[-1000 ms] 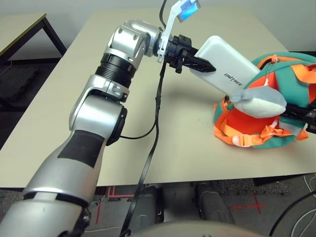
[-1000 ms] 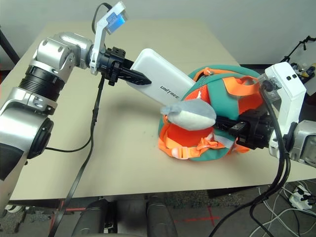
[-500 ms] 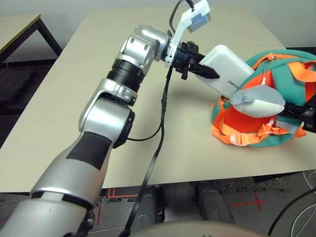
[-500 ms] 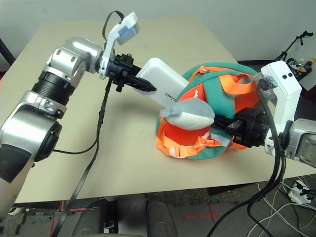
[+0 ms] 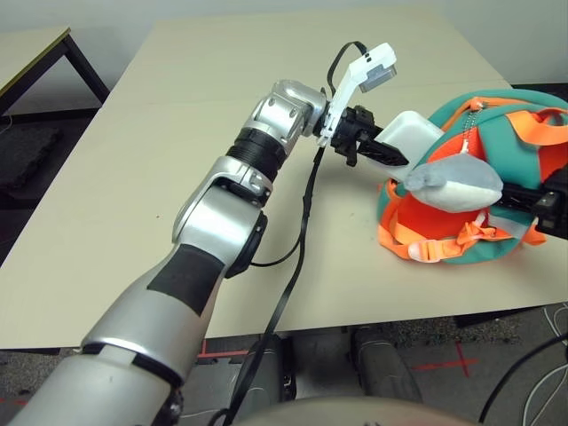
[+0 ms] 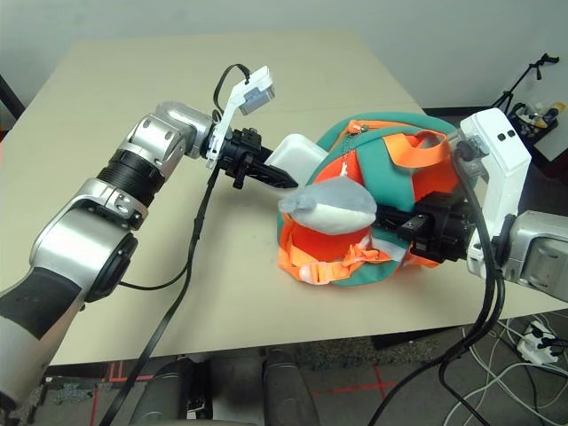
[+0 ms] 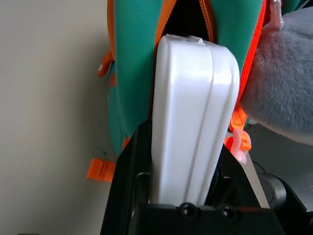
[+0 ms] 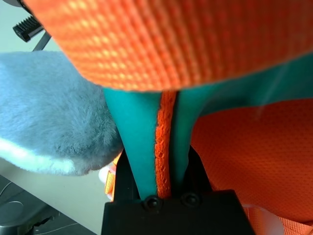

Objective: Put the pencil case into the backpack and zip it.

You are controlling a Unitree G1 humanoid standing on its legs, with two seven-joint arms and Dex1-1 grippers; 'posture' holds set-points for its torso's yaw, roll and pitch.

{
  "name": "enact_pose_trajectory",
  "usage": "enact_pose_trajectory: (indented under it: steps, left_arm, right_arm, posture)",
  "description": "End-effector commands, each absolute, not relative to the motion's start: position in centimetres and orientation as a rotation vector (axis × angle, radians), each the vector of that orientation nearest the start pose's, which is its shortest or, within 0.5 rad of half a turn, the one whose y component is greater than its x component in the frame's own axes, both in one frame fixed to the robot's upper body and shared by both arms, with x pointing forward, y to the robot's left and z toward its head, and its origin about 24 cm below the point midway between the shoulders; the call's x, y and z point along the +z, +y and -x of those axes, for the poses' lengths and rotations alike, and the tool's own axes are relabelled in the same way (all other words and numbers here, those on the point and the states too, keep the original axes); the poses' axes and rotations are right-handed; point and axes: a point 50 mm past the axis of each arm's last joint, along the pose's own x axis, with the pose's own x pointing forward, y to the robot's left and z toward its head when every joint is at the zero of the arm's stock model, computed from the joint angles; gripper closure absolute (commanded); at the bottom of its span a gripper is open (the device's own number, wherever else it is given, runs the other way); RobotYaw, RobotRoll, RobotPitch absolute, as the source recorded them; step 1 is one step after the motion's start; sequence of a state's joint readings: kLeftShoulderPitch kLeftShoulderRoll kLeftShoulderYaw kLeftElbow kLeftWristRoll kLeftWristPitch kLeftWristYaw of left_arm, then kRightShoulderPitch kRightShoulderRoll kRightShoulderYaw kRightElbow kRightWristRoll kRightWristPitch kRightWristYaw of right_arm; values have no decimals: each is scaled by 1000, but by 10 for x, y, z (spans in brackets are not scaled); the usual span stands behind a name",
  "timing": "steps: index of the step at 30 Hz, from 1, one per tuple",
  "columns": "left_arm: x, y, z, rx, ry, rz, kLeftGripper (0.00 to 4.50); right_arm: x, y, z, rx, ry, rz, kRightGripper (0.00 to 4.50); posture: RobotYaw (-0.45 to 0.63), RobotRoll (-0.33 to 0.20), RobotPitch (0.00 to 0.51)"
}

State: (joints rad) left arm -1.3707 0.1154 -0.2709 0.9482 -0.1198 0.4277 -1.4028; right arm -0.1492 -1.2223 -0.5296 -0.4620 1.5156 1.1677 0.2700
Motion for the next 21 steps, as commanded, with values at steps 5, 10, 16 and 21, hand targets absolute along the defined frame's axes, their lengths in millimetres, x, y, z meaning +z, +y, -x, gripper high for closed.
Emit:
enact_pose_trajectory:
  steps: [5, 10, 16, 21]
  left_arm:
    - [246, 25, -366, -1593, 298, -304, 1893]
    - [279, 42, -355, -1632, 238, -234, 325]
    - [294, 60, -345, -1639, 256, -221, 870]
    - [285, 61, -353, -1605, 279, -243, 2624]
  right_arm:
    - [242, -237, -206, 685, 427, 39, 4308]
    - [241, -237, -208, 688, 421, 40, 4308]
    - [241, -237, -211, 694, 415, 39, 4308]
    - [240, -236, -213, 698, 413, 41, 4308]
  posture:
    - [-200, 0, 90]
    - [-180, 0, 77]
    - [-165, 0, 73]
    - [-161, 0, 71]
